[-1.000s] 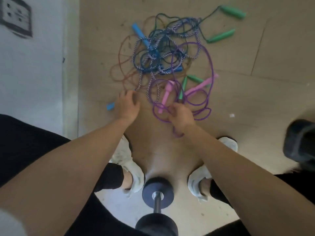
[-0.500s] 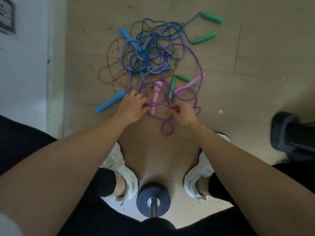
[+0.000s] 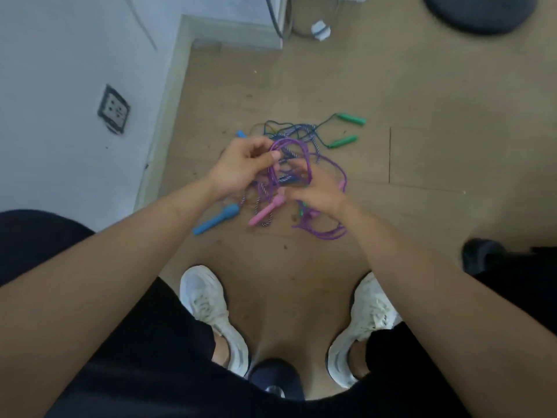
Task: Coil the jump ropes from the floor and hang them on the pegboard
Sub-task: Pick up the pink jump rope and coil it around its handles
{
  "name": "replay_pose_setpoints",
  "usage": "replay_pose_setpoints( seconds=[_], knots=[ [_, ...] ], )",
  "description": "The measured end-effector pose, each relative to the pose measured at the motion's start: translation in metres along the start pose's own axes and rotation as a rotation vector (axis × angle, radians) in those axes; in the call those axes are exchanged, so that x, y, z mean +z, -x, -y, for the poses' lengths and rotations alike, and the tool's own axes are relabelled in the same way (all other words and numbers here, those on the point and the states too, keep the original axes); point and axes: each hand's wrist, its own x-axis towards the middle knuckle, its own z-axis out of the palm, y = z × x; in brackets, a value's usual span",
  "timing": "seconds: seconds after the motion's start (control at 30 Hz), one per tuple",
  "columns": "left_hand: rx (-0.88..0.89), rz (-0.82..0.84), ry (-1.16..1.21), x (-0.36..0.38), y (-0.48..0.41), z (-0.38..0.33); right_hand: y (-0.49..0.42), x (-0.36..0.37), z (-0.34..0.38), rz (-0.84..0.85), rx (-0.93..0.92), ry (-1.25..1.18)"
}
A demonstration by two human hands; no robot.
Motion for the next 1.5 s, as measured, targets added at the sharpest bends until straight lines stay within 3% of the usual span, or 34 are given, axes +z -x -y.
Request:
replay_pose_setpoints(
  seconds=[0.23,0.4,0.67,0.87,1.1,1.5],
  knots=[
    [0.041,-0.235,0.167,-0.022,0.017,-0.082,0.005,-0.041,0.057,-0.055,-0.124,0.145],
    [0.028,-0.423,0.269,-0.059,0.018,-0.132,0.019,-0.076,0.086,-0.161,-0.162,0.055],
    [0.121,-0.445,0.394,-0.089,0.031,-0.205,0.031,-0.085,0.133,-0.088,-0.234,0.098],
    [0.175,-0.629,0.678,-0.124,0.047,-0.219,0.016,-0.072,0.141,-0.079,-0.195,0.231],
    [0.114,-0.884,0.802,-0.166,0.048,-0.183,0.003,-0.074,0.084,-0.104,0.094,0.269],
    [-0.058,-0.766,0.614,-0.127,-0.01,-0.101,-0.009,-0.034,-0.056,-0.065,0.265,0.308]
  ],
)
